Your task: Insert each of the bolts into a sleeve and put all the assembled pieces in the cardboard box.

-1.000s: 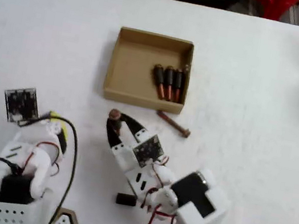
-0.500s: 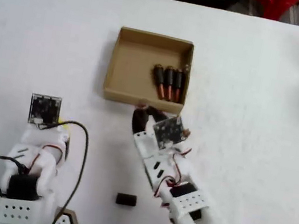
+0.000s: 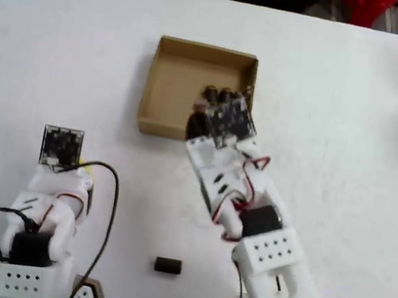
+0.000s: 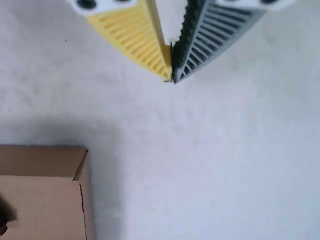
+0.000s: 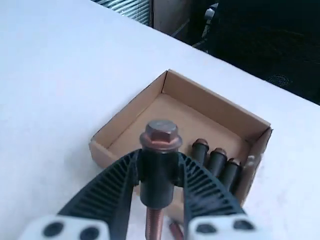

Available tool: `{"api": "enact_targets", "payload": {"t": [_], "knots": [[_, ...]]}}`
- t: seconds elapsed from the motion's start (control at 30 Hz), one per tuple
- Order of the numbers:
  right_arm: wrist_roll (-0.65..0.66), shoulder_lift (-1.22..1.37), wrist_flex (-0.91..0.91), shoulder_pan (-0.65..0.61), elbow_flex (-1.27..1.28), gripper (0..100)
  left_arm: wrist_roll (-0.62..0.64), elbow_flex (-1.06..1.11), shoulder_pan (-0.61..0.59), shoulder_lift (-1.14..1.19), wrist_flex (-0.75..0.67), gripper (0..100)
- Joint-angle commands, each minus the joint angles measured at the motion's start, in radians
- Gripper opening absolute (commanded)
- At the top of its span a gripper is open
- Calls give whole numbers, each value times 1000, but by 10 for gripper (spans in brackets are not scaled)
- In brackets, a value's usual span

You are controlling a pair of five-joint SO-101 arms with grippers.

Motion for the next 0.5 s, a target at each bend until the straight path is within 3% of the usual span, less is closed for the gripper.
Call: {"api": "enact_targets", "payload": {"t": [0.0,0.2,0.47], "knots": [[20,213,12,28,-296,22,-9,-3,13,-5,9,24],[21,573,222,22,-663,22,-9,-3,13,-5,9,24],[21,886,248,22,-893,29,-9,-3,10,-5,9,24]]}}
